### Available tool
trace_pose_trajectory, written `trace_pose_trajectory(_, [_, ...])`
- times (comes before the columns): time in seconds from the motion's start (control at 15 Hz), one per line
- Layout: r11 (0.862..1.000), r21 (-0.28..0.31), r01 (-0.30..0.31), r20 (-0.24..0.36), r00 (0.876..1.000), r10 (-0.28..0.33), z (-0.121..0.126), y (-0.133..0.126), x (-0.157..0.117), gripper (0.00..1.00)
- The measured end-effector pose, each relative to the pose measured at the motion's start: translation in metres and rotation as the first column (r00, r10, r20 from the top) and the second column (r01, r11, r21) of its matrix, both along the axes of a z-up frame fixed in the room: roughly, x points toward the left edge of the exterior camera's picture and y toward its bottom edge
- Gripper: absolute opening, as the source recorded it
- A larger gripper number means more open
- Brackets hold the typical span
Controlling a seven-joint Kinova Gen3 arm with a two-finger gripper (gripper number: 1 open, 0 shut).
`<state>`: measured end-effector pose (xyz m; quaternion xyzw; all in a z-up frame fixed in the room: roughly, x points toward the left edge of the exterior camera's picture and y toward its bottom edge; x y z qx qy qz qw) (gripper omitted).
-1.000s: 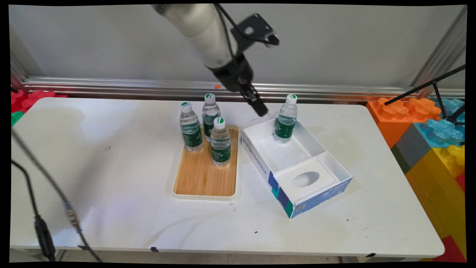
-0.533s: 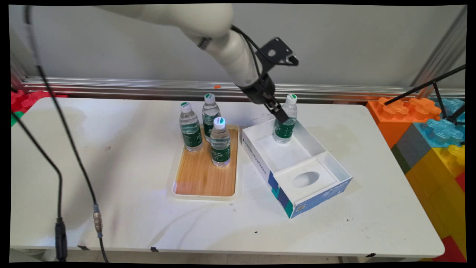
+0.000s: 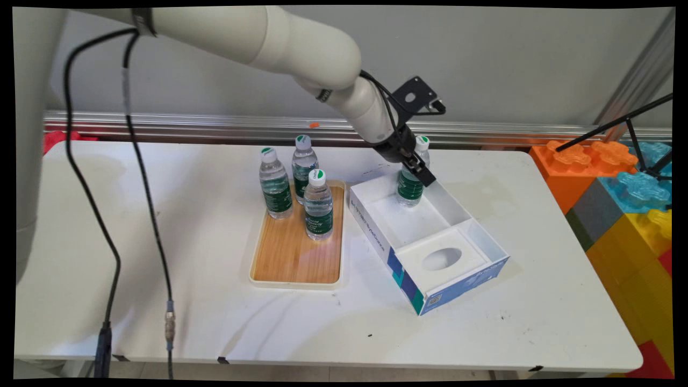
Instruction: Pick up the green bottle from the white box, then place the picked object on the tray
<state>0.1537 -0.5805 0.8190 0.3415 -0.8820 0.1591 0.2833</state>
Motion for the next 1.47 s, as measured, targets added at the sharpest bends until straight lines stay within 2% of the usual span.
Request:
trace_pose_trajectory(0.2, [1.000, -0.015, 0.010, -0.001, 1.000, -0.010, -0.011, -0.008, -0.003, 1.00])
trace_pose_trajectory(0.27, [1.000, -0.023, 0.015, 0.004, 1.000, -0.015, -0.012, -0.009, -0.003, 0.00])
trace_pose_trajectory(0.6, [0.999, -0.044, 0.033, 0.024, 0.999, -0.032, -0.004, -0.004, 0.002, 0.00])
trace_pose_trajectory(0.87, [0.999, -0.038, 0.023, 0.013, 1.000, -0.023, 0.025, 0.008, 0.007, 0.00])
trace_pose_trajectory(1.07, [1.000, -0.020, 0.007, -0.014, 1.000, -0.008, 0.077, 0.027, 0.012, 0.00])
trace_pose_trajectory(1.27, [1.000, -0.002, 0.000, -0.043, 0.999, -0.001, 0.142, 0.052, 0.022, 0.00])
trace_pose_trajectory(1.47, [0.999, 0.017, -0.028, -0.005, 1.000, 0.028, 0.196, 0.081, 0.046, 0.00])
